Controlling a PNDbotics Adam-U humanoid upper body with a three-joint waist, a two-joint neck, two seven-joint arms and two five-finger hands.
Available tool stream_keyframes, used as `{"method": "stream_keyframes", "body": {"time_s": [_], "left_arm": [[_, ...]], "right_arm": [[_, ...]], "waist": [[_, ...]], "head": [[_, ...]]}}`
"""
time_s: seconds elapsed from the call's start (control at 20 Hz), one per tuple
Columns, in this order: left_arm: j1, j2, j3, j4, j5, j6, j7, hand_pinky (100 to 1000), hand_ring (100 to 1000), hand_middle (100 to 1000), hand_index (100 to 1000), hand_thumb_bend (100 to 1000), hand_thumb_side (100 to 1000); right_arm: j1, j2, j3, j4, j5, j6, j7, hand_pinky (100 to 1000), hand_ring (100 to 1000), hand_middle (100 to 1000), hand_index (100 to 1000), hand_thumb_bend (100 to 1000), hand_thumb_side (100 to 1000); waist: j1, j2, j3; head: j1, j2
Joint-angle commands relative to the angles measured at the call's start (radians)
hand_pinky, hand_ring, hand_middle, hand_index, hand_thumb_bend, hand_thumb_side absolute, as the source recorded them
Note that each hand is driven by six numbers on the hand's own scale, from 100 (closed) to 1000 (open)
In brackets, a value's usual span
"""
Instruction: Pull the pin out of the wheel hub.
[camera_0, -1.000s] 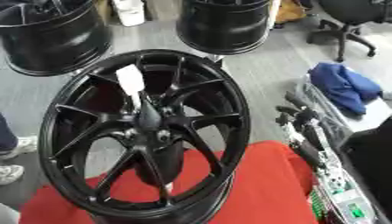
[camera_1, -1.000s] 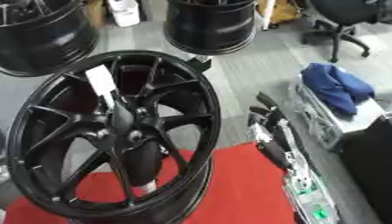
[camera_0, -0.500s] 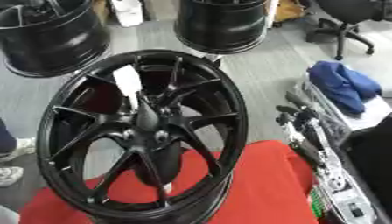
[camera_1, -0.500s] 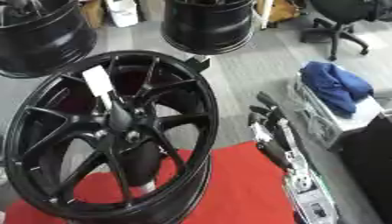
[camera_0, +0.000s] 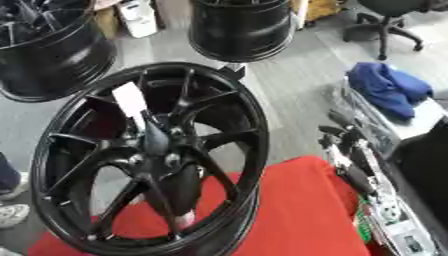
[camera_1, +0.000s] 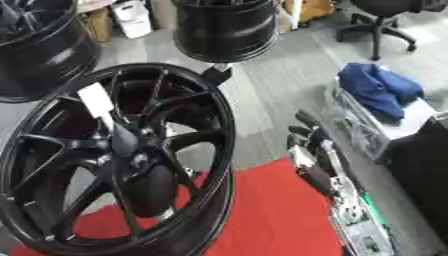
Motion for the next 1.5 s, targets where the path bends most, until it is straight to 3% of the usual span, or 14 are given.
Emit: {"method": "stream_keyframes", "body": {"time_s": [0.05,0.2,0.7,0.95,1.2,1.5], "left_arm": [[-0.078,0.125,-0.08,0.059,-0.056,-0.054,-0.055,799,747,758,844,540,498],[-0.156,0.168,-0.158,0.108,-0.094,-0.102,-0.103,801,746,753,841,544,496],[-0.399,-0.001,-0.415,0.37,-0.173,-0.266,-0.267,799,738,734,826,539,477],[-0.44,-0.061,-0.422,0.504,-0.202,-0.333,-0.349,799,740,734,823,537,464],[-0.473,-0.119,-0.365,0.639,-0.231,-0.385,-0.435,793,718,720,812,514,434],[-0.482,-0.153,-0.356,0.694,-0.216,-0.426,-0.455,782,685,695,795,528,479]], "right_arm": [[-0.017,-0.02,0.009,-0.011,-0.008,-0.001,0.014,751,859,1000,923,100,524],[-0.022,-0.016,0.013,-0.012,-0.014,-0.002,0.021,751,859,1000,923,100,524],[-0.012,-0.012,-0.002,-0.012,-0.016,-0.001,0.012,751,859,1000,923,100,524],[-0.011,-0.01,-0.002,-0.012,-0.015,-0.001,0.011,751,859,1000,923,100,524],[-0.011,-0.008,-0.002,-0.012,-0.017,-0.001,0.011,751,859,1000,923,100,524],[-0.011,-0.006,-0.002,-0.011,-0.017,-0.001,0.012,751,859,1000,923,100,527]], "waist": [[-0.007,-0.008,-0.009],[-0.011,-0.003,-0.021],[-0.02,-0.004,0.007],[-0.024,-0.005,0.008],[-0.027,-0.005,0.008],[-0.027,-0.005,0.004]], "head": [[0.02,-0.016],[0.028,-0.021],[0.01,-0.029],[0.006,-0.031],[0.004,-0.031],[0.003,-0.033]]}}
